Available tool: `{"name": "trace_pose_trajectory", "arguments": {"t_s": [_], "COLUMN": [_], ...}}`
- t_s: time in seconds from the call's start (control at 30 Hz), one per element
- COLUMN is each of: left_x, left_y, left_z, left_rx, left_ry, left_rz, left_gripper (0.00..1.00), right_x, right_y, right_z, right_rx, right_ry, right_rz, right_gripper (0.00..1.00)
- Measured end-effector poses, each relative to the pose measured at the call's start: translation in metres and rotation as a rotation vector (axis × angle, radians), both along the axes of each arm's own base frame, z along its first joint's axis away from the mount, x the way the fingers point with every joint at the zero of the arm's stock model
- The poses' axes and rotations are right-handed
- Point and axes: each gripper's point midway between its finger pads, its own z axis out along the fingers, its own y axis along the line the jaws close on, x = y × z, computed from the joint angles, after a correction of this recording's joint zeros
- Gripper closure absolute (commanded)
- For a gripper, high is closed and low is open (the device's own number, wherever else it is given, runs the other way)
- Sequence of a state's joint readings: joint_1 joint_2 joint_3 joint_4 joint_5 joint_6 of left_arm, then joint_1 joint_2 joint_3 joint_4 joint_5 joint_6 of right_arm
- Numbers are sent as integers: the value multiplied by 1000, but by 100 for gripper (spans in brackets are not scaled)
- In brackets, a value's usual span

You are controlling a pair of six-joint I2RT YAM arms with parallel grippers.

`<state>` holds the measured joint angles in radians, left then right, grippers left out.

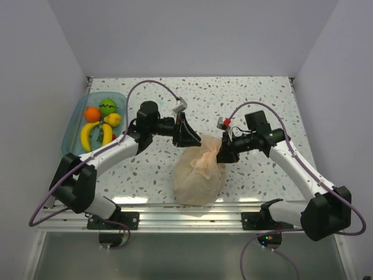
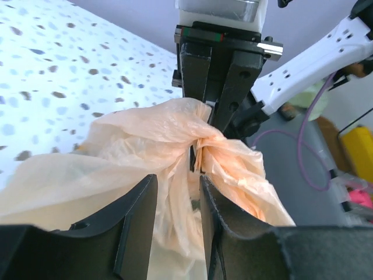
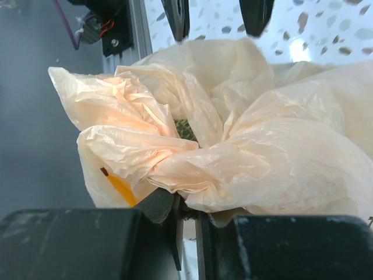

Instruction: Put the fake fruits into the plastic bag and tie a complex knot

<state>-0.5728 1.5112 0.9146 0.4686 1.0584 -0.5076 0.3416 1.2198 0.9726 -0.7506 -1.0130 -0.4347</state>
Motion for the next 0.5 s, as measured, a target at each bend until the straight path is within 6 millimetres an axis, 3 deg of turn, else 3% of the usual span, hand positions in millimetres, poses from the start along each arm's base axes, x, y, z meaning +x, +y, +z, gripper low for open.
{"name": "trace_pose_trajectory", "arguments": {"t_s": [0.2, 0.5], "left_x": [17, -24], "left_y": [33, 69], "left_z": [21, 11], "left_rx": [74, 169], "left_ry": [-222, -428], "left_rz": [53, 2], "left_gripper": [58, 44], "right_x": [16, 32], "right_y": [10, 29], "right_z": [1, 14], "right_rx": [69, 151], "right_ry": [-105, -316], "right_rz": [8, 51], "right_gripper": [100, 100]}}
